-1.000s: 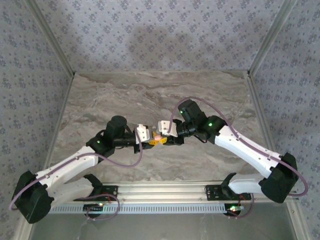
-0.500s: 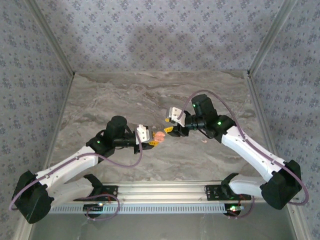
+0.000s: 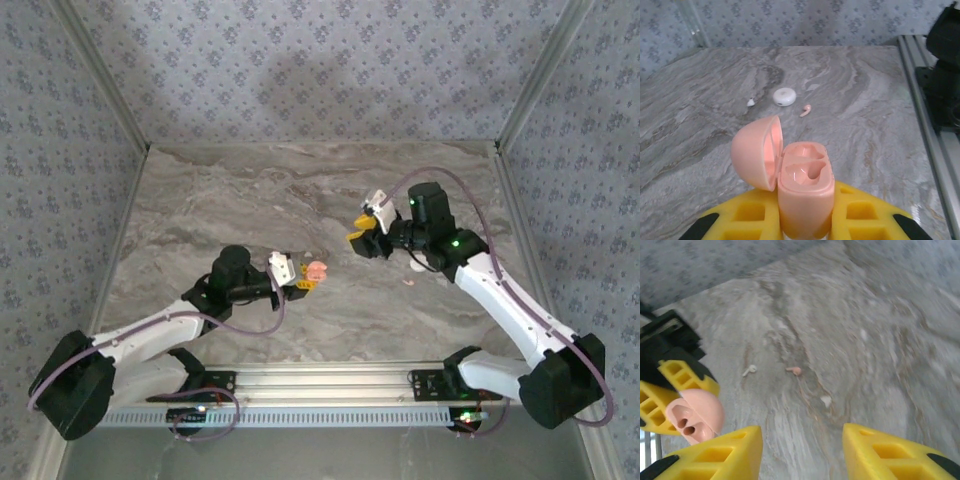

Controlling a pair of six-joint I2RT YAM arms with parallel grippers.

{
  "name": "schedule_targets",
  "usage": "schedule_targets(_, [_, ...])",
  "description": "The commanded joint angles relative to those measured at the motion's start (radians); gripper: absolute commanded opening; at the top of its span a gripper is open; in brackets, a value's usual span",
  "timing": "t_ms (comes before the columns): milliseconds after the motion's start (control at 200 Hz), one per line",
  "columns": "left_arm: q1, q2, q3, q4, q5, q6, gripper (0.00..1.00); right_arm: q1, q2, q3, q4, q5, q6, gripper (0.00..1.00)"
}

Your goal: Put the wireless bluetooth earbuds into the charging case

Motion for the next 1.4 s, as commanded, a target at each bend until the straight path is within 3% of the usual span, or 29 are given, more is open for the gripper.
schedule_targets(0, [0.005, 0.028, -0.02, 0.196, -0.056, -0.083, 0.17, -0.094, -0.01, -0.059, -0.126, 0.094, 0.297, 0.46])
schedule_targets(200, [0.005, 0.065, -0.028, 0.224, -0.092, -0.123, 0.17, -0.283, 0.032, -0.137, -0.358, 0.18, 0.584, 0.47])
schedule_targets(345, [0.004, 0.079, -0.028, 0.228, -0.101, -0.134, 0.17, -0.31, 0.057, -0.185, -0.449, 0.229, 0.634, 0.48])
schedule_targets(625, [0.004, 0.102, -0.01, 0.224, -0.103, -0.15, 0.17, -0.322, 0.159, -0.224, -0.416, 0.32, 0.668, 0.5])
schedule_targets(1394, [0.006, 0.065, -0.005, 0.161, -0.147, -0.095, 0.18, -0.339, 0.396, -0.16, -0.165, 0.256, 0.694, 0.44])
